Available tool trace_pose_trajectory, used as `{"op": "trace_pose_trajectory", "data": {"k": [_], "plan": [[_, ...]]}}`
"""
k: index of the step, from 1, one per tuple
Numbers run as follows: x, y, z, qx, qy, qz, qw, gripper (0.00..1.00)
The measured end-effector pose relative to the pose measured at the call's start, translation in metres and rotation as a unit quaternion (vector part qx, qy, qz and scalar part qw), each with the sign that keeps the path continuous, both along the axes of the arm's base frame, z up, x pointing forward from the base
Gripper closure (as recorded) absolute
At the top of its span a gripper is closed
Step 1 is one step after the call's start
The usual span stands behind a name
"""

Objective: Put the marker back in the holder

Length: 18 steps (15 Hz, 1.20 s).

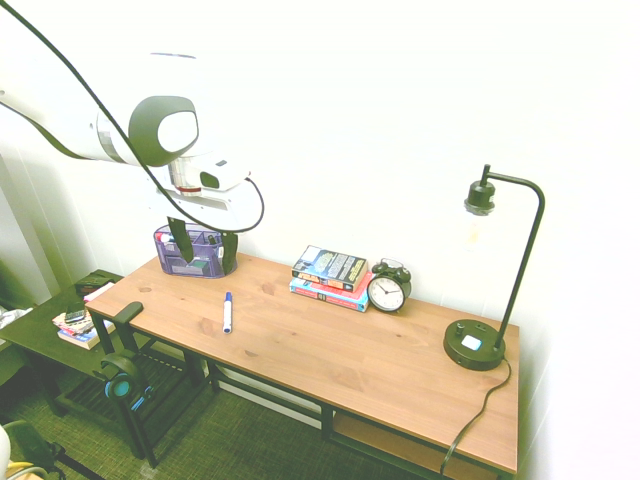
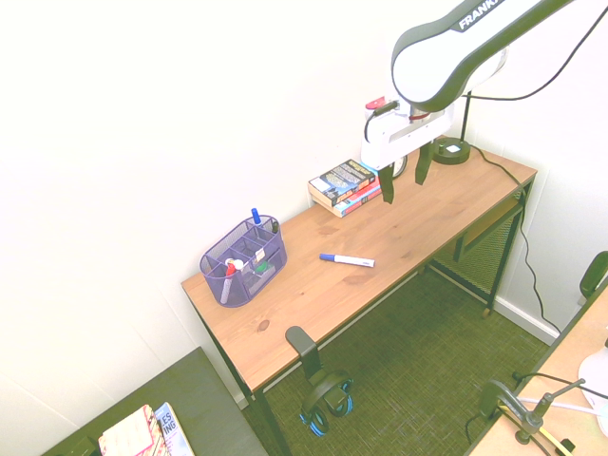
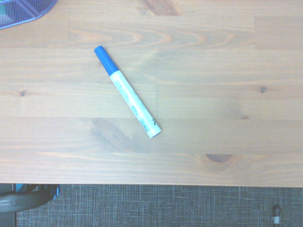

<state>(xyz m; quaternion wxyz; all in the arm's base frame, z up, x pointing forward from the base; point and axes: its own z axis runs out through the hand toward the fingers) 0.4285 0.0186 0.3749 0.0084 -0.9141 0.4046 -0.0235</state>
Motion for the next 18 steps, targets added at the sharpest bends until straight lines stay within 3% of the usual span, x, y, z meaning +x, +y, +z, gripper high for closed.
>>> {"op": "trace_pose_trajectory", "data": {"k": [9, 18], "plan": [[0.014, 0.016, -0.019, 0.000, -0.035, 0.036, 0.999, 0.00], [0.006, 0.046, -0.096, 0.017, -0.039, 0.074, 0.996, 0.00]]}}
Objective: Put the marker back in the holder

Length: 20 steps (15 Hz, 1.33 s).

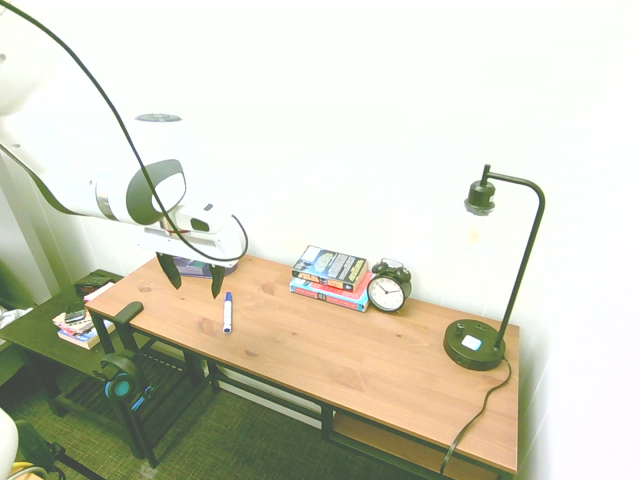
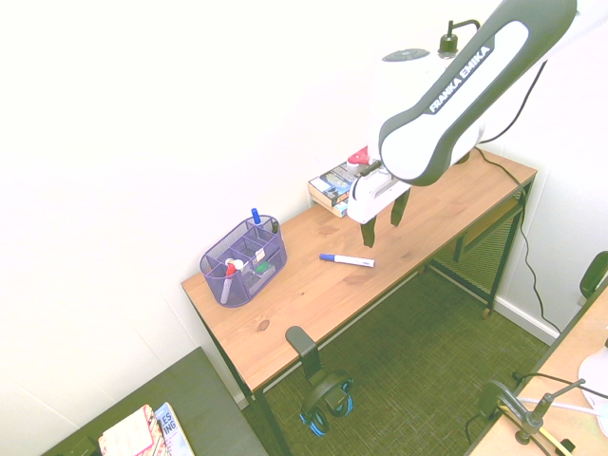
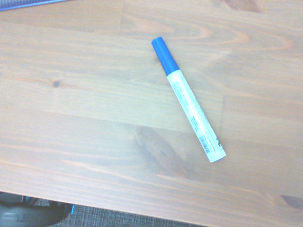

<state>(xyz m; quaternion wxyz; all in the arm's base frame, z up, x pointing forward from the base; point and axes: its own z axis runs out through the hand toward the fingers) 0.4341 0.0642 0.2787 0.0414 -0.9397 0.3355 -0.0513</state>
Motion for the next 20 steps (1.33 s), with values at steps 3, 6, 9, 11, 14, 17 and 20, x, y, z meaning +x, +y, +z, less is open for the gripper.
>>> {"op": "trace_pose_trajectory", "data": {"k": [3, 6, 9, 11, 14, 17, 20], "plan": [[0.005, 0.004, -0.032, 0.012, -0.009, 0.005, 1.000, 0.00], [0.022, 0.003, -0.056, 0.021, -0.020, 0.000, 1.000, 0.00], [0.043, -0.009, -0.079, 0.023, -0.026, -0.007, 0.999, 0.00], [0.051, -0.011, -0.089, 0.028, -0.024, -0.009, 0.999, 0.00], [0.051, -0.007, -0.099, 0.037, -0.025, -0.003, 0.999, 1.00], [0.049, -0.013, -0.107, 0.035, -0.025, 0.003, 0.999, 1.00], [0.048, -0.016, -0.116, 0.032, -0.026, 0.008, 0.999, 1.00]]}}
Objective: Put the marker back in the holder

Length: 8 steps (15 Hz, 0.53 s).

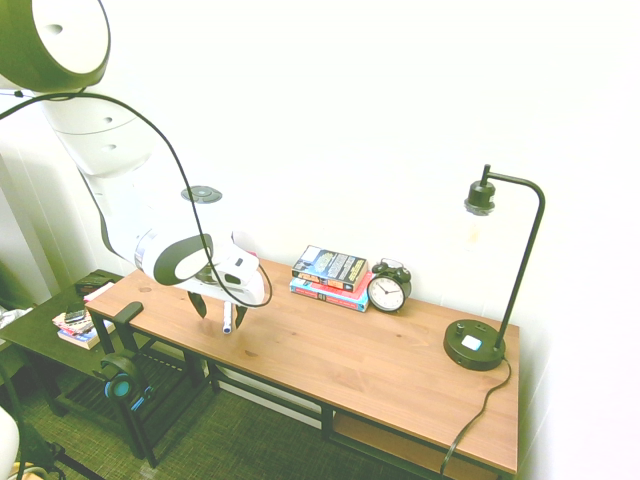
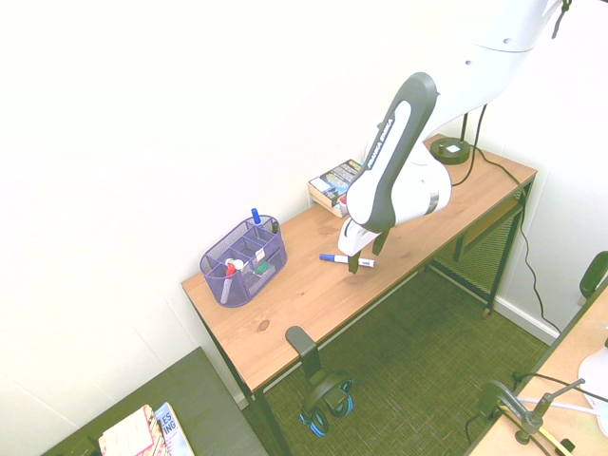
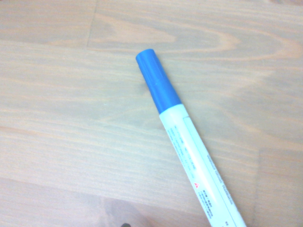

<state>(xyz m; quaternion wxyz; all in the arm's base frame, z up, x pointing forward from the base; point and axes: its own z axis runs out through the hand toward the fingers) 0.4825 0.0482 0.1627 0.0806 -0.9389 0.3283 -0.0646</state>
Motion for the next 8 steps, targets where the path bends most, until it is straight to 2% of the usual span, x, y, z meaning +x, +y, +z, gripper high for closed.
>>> {"op": "trace_pose_trajectory", "data": {"k": [8], "plan": [[0.0084, 0.0005, -0.0102, 0.003, -0.014, 0.014, 1.000, 1.00]]}}
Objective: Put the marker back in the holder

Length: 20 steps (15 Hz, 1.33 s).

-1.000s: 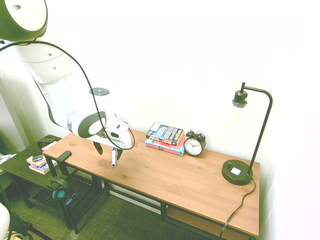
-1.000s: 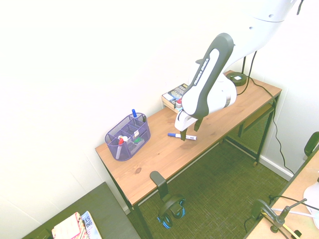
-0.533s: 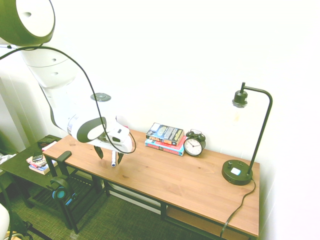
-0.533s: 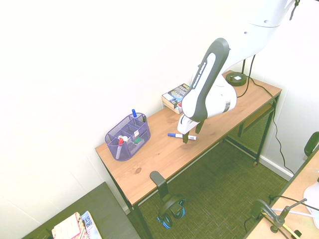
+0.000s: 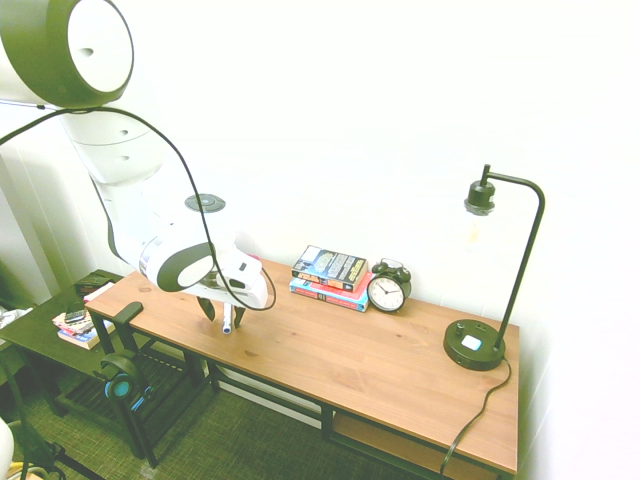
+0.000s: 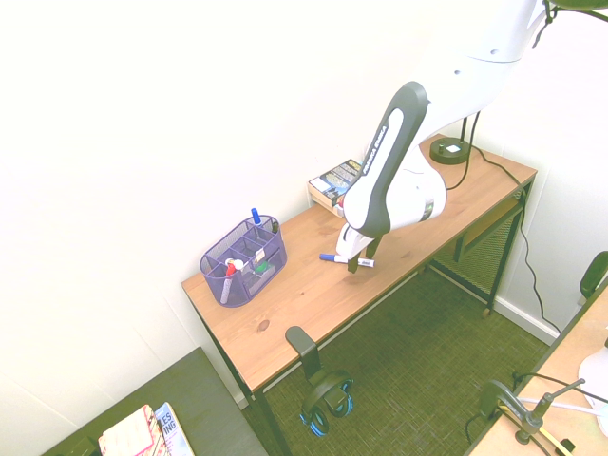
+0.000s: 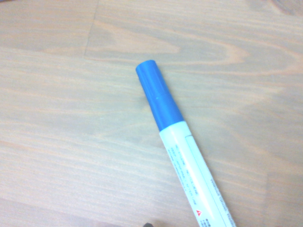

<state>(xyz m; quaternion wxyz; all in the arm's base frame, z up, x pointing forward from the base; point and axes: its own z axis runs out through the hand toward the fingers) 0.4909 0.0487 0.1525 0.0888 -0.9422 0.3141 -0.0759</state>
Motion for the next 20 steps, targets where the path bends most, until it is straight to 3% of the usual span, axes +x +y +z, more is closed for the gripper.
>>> {"op": "trace_pose_trajectory", "data": {"k": [13, 20], "plan": [[0.002, 0.007, 0.005, 0.004, -0.005, 0.010, 1.000, 1.00], [0.011, 0.036, 0.126, 0.043, -0.013, -0.012, 0.999, 1.00]]}}
